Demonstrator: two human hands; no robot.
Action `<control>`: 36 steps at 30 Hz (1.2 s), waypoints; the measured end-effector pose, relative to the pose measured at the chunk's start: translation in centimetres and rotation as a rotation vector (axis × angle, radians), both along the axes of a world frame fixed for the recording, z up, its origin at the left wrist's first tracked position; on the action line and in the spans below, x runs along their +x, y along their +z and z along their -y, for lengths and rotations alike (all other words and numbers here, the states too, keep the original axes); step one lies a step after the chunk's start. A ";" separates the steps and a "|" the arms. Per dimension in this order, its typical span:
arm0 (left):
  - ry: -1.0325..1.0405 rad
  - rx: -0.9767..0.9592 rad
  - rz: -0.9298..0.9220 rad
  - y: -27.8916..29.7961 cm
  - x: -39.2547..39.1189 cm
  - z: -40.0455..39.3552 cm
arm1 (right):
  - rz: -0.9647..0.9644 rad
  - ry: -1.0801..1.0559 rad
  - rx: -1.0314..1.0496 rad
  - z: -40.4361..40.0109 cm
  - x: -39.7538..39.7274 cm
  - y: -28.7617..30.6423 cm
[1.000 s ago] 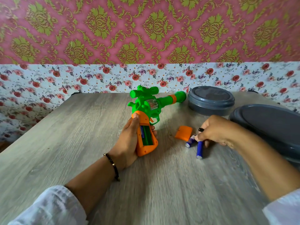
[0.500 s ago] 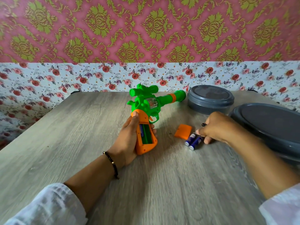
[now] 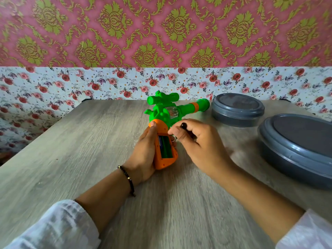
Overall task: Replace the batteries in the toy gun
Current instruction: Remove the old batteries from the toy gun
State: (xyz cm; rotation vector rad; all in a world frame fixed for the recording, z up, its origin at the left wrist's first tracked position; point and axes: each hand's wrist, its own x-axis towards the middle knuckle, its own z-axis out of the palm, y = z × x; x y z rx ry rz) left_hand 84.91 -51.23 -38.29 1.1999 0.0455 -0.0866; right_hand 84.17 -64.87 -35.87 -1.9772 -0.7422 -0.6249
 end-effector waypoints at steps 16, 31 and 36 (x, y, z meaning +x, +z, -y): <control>-0.073 -0.075 -0.023 -0.5 0.7 -0.4 | 0.129 -0.008 -0.379 -1.5 -1.8 -1.4; -0.050 -0.055 0.016 -0.4 0.5 -0.2 | 0.205 -0.073 -0.483 -1.3 -2.1 -1.3; -0.028 0.016 0.070 -0.6 0.4 -0.2 | 0.146 -0.033 -0.467 -1.3 -1.9 -1.4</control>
